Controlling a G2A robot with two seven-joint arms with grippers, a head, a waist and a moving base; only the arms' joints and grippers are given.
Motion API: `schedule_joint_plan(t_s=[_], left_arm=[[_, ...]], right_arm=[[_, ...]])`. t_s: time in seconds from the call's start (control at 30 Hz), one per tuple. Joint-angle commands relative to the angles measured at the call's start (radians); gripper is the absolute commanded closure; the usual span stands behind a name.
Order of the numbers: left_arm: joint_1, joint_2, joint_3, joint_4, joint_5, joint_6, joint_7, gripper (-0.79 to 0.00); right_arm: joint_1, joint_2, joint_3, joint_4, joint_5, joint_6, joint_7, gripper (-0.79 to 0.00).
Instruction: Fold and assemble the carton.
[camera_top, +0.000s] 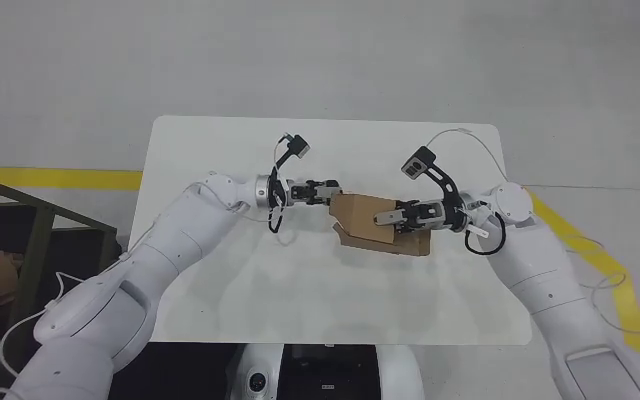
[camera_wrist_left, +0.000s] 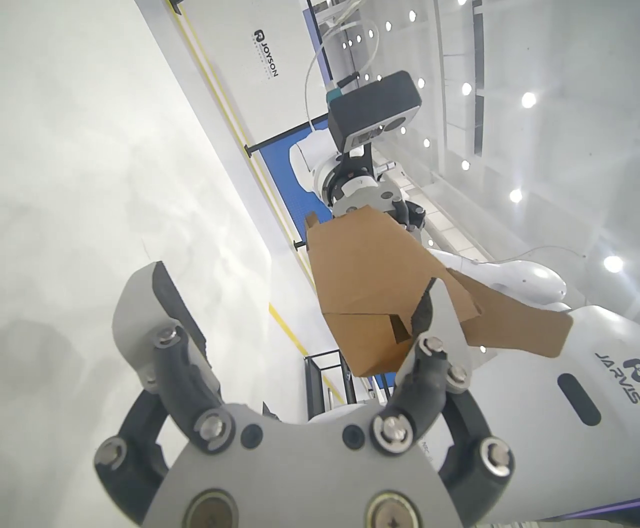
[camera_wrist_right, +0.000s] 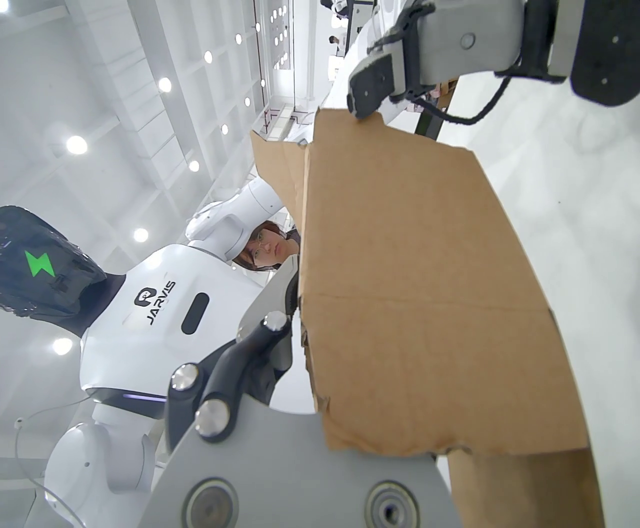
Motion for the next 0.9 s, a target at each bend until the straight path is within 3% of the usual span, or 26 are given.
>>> schedule_joint_plan(t_s=[0.0, 0.43, 0.87], left_arm=[[0.009, 0.002, -0.009, -0.013, 0.000, 0.008, -0.013, -0.785], [0.059, 0.016, -0.054, -0.110, 0.050, 0.037, -0.042, -0.785], [0.057, -0.006, -0.066, -0.112, 0.096, 0.031, -0.036, -0.785]], right_arm=[[-0.001, -0.001, 0.004, 0.003, 0.000, -0.004, -0.004, 0.000], [-0.005, -0.005, 0.017, 0.006, -0.007, -0.014, -0.014, 0.000], [-0.009, -0.009, 0.024, 0.000, -0.012, -0.004, -0.004, 0.000]])
